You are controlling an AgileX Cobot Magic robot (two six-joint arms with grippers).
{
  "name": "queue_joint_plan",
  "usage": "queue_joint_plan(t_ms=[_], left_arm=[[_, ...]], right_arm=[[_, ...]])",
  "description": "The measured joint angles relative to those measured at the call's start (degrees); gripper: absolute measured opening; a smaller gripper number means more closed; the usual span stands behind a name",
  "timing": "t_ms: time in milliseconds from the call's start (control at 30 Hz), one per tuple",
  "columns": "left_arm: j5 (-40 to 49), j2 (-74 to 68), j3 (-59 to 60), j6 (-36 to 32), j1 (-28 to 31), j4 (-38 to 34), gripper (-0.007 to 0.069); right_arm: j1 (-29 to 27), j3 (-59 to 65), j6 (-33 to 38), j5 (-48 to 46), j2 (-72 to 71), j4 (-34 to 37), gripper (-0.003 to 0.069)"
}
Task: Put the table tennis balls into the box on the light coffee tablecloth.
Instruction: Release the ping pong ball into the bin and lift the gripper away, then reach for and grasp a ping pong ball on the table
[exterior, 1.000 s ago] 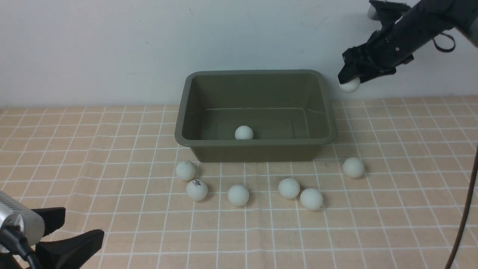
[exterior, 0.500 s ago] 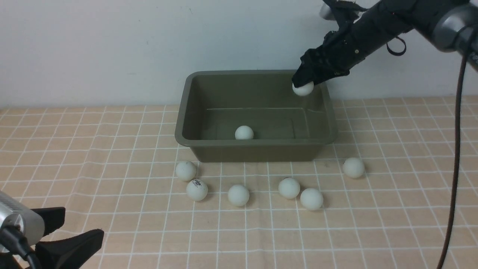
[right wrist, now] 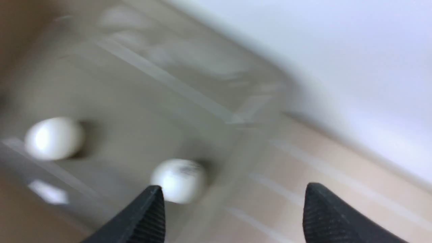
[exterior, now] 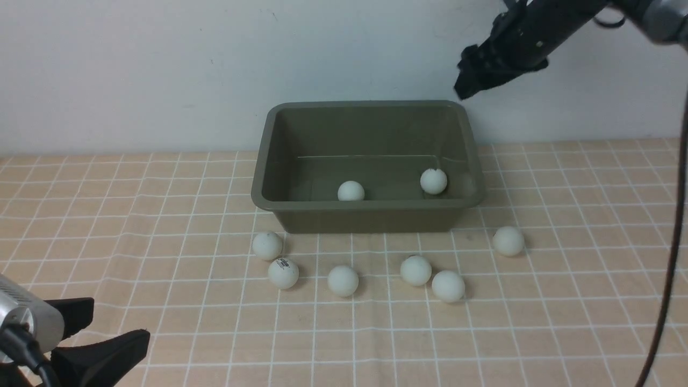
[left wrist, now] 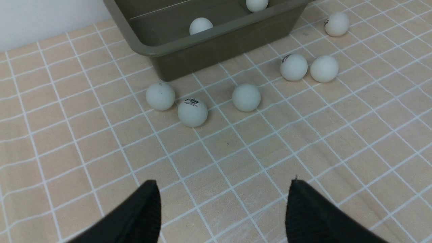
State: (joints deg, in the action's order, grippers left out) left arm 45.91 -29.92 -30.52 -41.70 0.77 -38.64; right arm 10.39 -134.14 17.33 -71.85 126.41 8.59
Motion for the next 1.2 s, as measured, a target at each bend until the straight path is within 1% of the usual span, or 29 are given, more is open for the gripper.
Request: queue_joint_plan(t_ms=[33,67,167,200,300,367,400,433,467,533,567,667,733,800,933,1000,1033,1100,1200], left_arm=[[0.0,0.0,0.0,0.0,0.0,0.0,0.0413],[0.0,0.0,0.0,0.0,0.0,0.0,0.0413],[-0.1,0.0,0.0,-0.05,0.0,0.0,0.0413],[-0.1,0.0,0.0,-0.05,0.0,0.0,0.0413],[-0.1,0.0,0.0,-0.25,0.0,0.0,0.0413],[-0.1,0.0,0.0,-0.31,0.0,0.0,0.0413],[-0.1,0.0,0.0,-0.31,0.0,-0.06,0.0413],[-0.1,0.0,0.0,-0.33,0.0,-0.11,0.0413],[-0.1,0.0,0.0,-0.38,0.0,-0.11,0.0413],[-0.1,0.0,0.0,-0.51,0.0,-0.53,0.0413],[-0.1,0.0,0.0,-0.51,0.0,-0.74,0.0413],[-0.1,0.0,0.0,-0.69,0.0,-0.98,0.0413],[-0.1,0.0,0.0,-0.75,0.0,-0.98,0.0413],[-0.1,0.0,0.0,-0.75,0.0,-1.05,0.0413],[-0.1,0.0,0.0,-0.93,0.0,-1.14,0.0413],[-0.1,0.0,0.0,-0.98,0.0,-1.14,0.0413],[-0.1,0.0,0.0,-0.97,0.0,-1.14,0.0413],[-0.1,0.0,0.0,-0.97,0.0,-1.19,0.0413],[-0.1,0.0,0.0,-0.97,0.0,-1.19,0.0413]], right_arm=[[-0.09,-0.01,-0.05,0.0,0.0,-0.38,0.0492],[-0.21,-0.19,-0.36,-0.06,-2.54,-2.83,0.0484],[-0.21,-0.25,-0.24,-0.38,-6.48,-4.46,0.0458],[-0.21,-0.25,-0.25,-0.42,-6.97,-4.46,0.0455],[-0.21,-0.25,0.08,-0.84,-10.99,-3.68,0.0414],[-0.21,-0.25,0.08,-0.97,-12.71,-1.88,0.0395],[-0.21,-0.25,0.08,-1.03,-14.29,0.71,0.0383],[-0.21,-0.25,0.08,-1.11,-15.5,4.79,0.0372],[-0.21,-0.25,0.08,-1.11,-15.84,5.43,0.0369],[-0.21,-0.25,0.08,-1.24,-17.46,14.52,0.0353],[-0.21,-0.25,0.1,-1.3,-17.83,17.74,0.0349],[-0.21,-0.25,0.15,-1.36,-18.37,24.24,0.0344],[-0.21,-0.25,0.15,-1.36,-18.97,25.61,0.0344],[-0.21,-0.25,0.15,-1.42,-19.67,24.68,0.0344],[-0.21,0.33,-1.25,-1.53,-24.22,15.05,0.0344],[-0.21,1.41,-1.76,-1.53,-26.38,11.98,0.0344],[-0.21,4.13,-2.69,-1.53,-30.18,7.91,0.0344],[-0.21,6.65,-3.28,-1.53,-33.04,5.91,0.0344],[-0.21,16.96,-3.7,-1.53,-41.32,3.55,0.0344]])
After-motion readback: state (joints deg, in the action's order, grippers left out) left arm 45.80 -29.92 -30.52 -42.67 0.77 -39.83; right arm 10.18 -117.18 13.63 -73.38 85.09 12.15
